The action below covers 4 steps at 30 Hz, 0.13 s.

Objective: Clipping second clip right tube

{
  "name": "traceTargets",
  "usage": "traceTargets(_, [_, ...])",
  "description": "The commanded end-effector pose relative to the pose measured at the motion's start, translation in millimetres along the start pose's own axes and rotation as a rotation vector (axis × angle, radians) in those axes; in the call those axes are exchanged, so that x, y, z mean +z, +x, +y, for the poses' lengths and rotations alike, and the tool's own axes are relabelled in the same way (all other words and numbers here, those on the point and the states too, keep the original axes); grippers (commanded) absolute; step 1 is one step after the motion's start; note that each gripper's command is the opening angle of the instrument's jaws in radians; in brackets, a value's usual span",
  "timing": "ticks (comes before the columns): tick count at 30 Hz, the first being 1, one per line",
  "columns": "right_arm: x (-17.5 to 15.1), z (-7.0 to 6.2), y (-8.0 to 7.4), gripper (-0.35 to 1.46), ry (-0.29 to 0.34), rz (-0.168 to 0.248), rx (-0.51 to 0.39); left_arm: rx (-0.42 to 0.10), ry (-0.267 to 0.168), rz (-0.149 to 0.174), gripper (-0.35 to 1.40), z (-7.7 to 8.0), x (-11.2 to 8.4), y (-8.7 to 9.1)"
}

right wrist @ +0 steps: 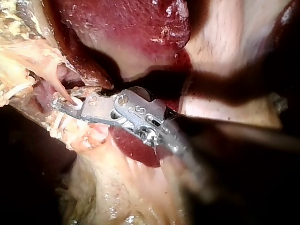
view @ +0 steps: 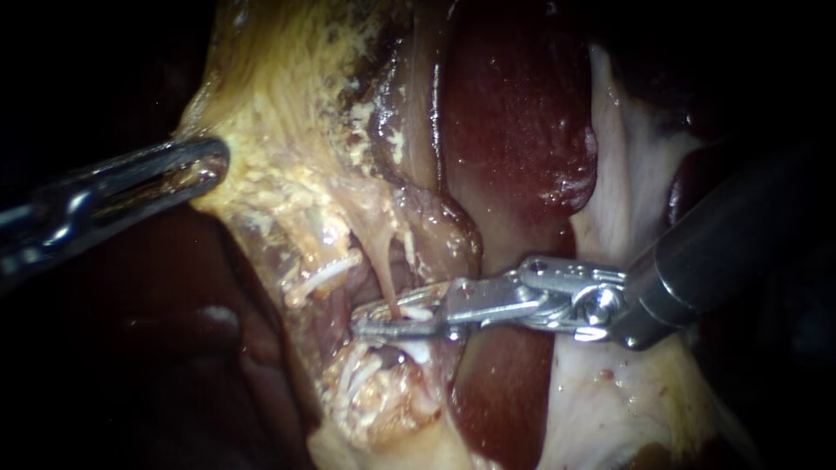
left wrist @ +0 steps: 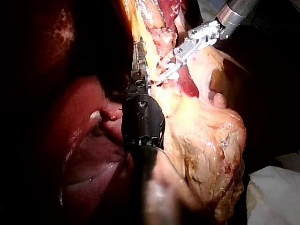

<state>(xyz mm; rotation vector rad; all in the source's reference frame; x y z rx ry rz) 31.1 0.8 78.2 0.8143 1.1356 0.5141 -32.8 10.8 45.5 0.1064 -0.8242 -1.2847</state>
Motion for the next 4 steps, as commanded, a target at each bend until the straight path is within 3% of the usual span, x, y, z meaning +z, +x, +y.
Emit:
traceTargets(1, [0.0, 0.0, 0.0, -0.35, 0.001, 0.000, 0.005, 0.000, 0.000, 0.000, -0.35, 0.0, 0.0, 0.0])
traceTargets(4, [0.0, 0.0, 0.0, -0.35, 0.001, 0.000, 0.005, 0.000, 0.000, 0.000, -0.35, 0.0, 0.0, 0.0])
